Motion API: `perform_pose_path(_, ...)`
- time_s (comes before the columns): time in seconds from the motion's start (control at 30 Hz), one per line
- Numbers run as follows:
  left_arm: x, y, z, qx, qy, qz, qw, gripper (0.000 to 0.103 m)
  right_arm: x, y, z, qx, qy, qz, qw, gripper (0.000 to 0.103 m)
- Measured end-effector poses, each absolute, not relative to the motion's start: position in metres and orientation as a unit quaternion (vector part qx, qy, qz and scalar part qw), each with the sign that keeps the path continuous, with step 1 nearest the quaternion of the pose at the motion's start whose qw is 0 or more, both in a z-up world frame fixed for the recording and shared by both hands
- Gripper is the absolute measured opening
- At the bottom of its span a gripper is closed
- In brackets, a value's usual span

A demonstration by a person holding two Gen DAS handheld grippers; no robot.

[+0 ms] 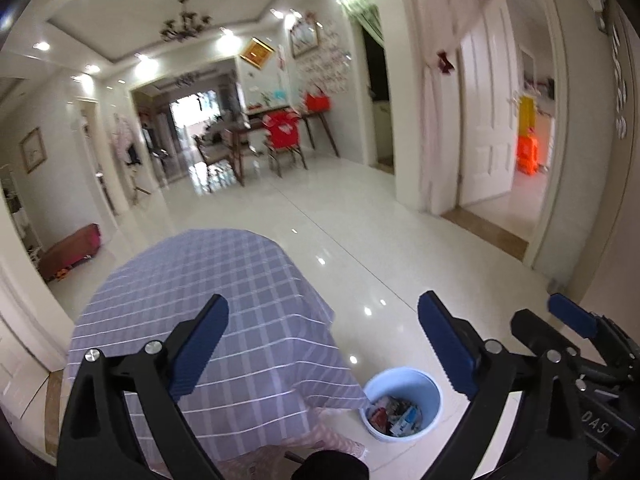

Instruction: Collect trash

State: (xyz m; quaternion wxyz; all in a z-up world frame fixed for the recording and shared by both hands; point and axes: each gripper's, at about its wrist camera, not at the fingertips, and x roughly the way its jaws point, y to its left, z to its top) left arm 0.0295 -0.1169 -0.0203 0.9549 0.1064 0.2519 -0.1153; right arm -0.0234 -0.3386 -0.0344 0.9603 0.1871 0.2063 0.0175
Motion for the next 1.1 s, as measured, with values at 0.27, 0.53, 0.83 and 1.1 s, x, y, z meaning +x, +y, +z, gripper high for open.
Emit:
perform_pose_path(0.27, -0.027, -0.081, 0.015, 0.073, 0.200, -0.081, 0.974, 0.095, -0.063, -0.309, -0.003, 0.156, 0.162, 0.048, 0.973, 0.085)
perform_pose_path(0.53, -0.074, -0.067, 0.038, 0.072, 0.162, -0.052, 0.983, 0.095, -0.089, -0.300, 0.019, 0.143, 0.129, 0.065, 0.979, 0.086)
perform_pose_path(0.83, -0.108, -0.057, 0.060, 0.071, 0.135, -0.041, 0.987, 0.095, -0.111, -0.291, 0.029, 0.134, 0.111, 0.081, 0.981, 0.087)
perform_pose_path(1.1, -0.118, -0.057, 0.063, 0.076, 0.129, -0.040, 0.988, 0.095, -0.116, -0.292, 0.028, 0.134, 0.109, 0.088, 0.981, 0.087)
